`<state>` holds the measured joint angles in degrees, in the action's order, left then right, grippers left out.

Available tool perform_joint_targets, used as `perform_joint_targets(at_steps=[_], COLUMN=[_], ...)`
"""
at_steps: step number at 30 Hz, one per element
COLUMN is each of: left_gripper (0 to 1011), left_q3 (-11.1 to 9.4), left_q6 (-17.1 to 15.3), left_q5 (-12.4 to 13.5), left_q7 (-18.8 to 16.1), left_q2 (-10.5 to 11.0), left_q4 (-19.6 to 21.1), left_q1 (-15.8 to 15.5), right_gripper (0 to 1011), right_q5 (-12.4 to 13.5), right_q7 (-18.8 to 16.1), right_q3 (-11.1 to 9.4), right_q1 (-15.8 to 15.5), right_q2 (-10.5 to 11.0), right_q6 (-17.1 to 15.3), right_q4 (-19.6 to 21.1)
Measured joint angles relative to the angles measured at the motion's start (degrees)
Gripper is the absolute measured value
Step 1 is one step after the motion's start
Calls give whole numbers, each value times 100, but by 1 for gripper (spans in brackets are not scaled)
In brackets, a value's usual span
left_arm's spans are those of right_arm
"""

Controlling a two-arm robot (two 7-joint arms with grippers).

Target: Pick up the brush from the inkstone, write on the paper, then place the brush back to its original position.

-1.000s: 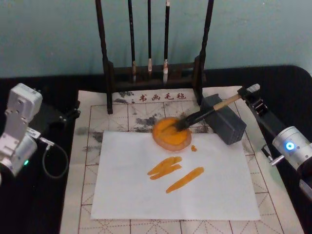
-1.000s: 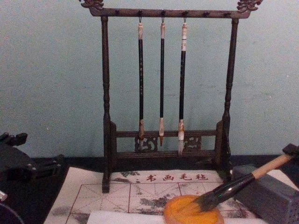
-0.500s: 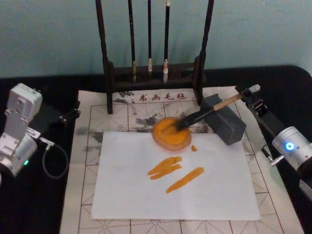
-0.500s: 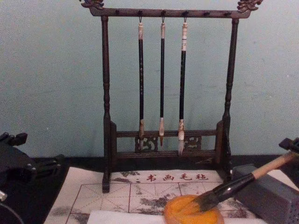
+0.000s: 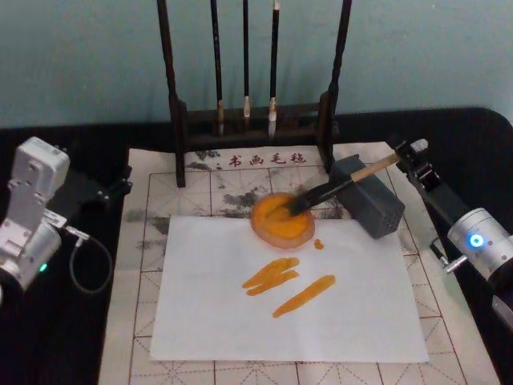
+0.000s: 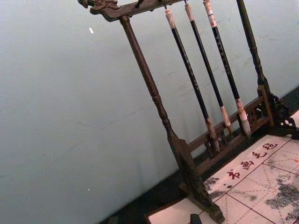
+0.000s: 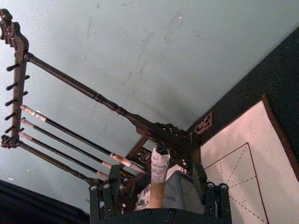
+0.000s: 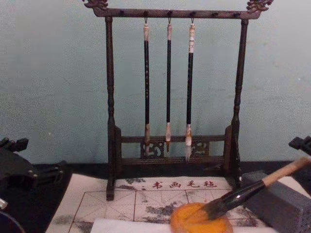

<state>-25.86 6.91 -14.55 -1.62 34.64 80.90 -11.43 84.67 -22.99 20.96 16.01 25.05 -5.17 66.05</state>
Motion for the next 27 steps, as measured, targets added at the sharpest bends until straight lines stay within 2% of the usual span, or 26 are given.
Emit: perform_joint_targets(at_steps=[10,17,23,27], left_gripper=[1001,1001,1001,1001], left_q3=[0,0,0,0], left_q6=[0,0,0,0], left_q5=[0,0,0,0], left_q7=[0,0,0,0], left_q2=[0,0,0,0], left_q4=[0,0,0,0], left_q1=[0,0,0,0], right_gripper=[1000,1000,1000,1000], right_q5=[1,-89,-642,-1227], right_q7=[1,49,125,200], right_q3=[-2,-38,-3,39], right_q1=[-1,-141,-322,-494], right_q2=[0,130,355,576], right_q6=[1,117,465,830], right_q4=[6,255,509,729])
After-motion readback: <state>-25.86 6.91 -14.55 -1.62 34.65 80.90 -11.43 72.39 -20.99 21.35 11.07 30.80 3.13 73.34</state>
